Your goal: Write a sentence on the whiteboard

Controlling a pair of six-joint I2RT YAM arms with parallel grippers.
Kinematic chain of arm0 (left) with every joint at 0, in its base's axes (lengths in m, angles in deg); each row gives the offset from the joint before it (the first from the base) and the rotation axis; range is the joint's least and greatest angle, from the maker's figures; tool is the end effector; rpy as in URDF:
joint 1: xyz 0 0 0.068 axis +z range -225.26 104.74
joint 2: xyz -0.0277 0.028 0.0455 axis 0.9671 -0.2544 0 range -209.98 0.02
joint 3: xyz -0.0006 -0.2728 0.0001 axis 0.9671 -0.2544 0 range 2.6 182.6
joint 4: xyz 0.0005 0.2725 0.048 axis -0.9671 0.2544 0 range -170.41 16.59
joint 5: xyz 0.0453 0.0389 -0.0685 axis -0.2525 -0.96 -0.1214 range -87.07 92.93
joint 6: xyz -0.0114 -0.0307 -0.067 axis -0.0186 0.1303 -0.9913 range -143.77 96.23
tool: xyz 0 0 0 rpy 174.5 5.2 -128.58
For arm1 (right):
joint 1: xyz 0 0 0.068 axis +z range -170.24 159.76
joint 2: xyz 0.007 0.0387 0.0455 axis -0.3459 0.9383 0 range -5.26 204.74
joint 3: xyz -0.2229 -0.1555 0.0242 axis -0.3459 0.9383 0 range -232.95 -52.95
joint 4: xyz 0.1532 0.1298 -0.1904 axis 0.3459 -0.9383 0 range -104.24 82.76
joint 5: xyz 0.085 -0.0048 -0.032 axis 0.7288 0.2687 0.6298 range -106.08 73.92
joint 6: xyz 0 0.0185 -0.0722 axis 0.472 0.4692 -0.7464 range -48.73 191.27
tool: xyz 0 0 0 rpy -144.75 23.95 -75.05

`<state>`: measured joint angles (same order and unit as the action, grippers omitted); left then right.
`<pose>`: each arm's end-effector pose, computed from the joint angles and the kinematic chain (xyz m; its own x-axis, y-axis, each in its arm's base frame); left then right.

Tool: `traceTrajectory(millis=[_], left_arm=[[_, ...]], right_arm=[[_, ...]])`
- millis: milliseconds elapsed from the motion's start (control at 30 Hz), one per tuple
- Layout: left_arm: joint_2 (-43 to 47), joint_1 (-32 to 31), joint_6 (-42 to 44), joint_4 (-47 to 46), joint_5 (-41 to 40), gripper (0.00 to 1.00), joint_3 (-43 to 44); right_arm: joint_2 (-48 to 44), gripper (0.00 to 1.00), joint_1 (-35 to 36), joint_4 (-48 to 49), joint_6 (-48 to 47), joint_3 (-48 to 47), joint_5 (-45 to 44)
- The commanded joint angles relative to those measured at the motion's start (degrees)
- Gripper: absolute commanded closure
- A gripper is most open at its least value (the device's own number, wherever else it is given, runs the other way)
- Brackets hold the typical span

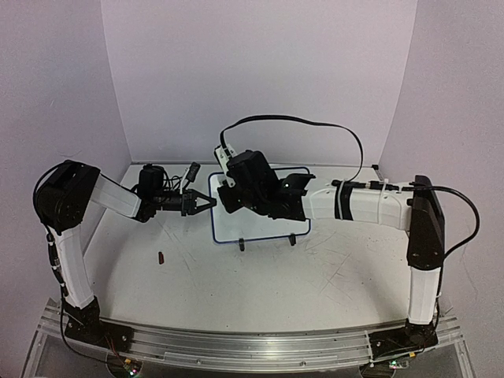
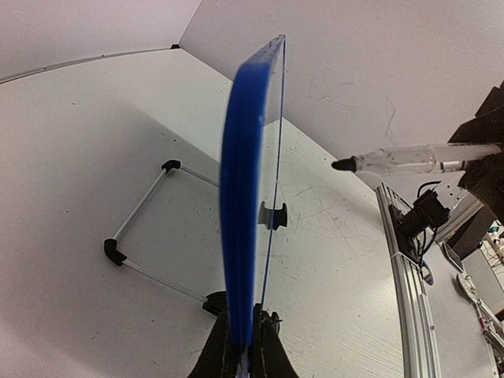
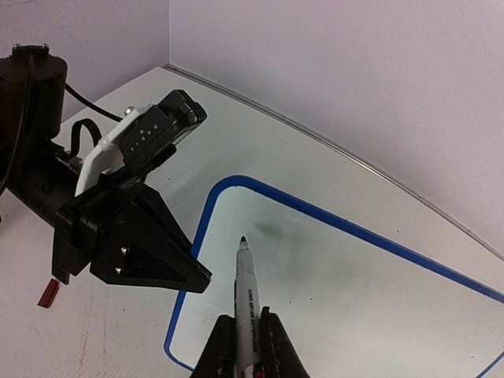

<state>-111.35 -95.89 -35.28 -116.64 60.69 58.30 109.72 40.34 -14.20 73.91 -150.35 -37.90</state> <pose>0.3691 -0.1955 0.1417 -0.4916 0.0713 -0.8679 0.8535 0.2373 -0.4639 0.2751 0.4405 0.2763 -0.2334 -0.3268 -0.9158 -0.6323 0.7665 -0.1124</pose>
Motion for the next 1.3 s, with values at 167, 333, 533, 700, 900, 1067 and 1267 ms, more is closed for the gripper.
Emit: traceTrajectory(millis=[167, 333, 533, 700, 900, 1067, 1267], left_arm=[[2.1, 0.2, 2.4, 0.9, -5.5, 1.00, -0.4], [2.0, 0.2, 2.5, 0.9, -5.5, 1.00, -0.4], [2.1, 0.3, 2.5, 0.9, -5.5, 1.00, -0.4], [2.1, 0.2, 2.5, 1.0, -5.3, 1.00, -0.4], [2.2, 0.2, 2.5, 1.1, -5.4, 1.00, -0.4], [2.3, 0.2, 2.5, 1.2, -5.4, 1.00, -0.3], [2.3, 0.2, 2.6, 1.2, -5.3, 1.00, -0.4]], right_arm=[[0.7, 1.00, 0.0, 1.0, 0.9, -2.7, -2.9], [1.4, 1.00, -0.3, 1.0, 1.0, -4.0, -2.5], [1.7, 1.00, -0.5, 1.0, 1.1, -4.0, -2.5], [2.0, 1.00, -0.6, 1.0, 1.3, -4.2, -2.5], [2.3, 1.00, -0.7, 1.0, 1.6, -4.3, -3.2], [2.6, 1.00, -0.9, 0.7, 1.8, -4.6, -3.2], [3.0, 1.00, -1.0, 0.5, 1.9, -5.1, -2.9]])
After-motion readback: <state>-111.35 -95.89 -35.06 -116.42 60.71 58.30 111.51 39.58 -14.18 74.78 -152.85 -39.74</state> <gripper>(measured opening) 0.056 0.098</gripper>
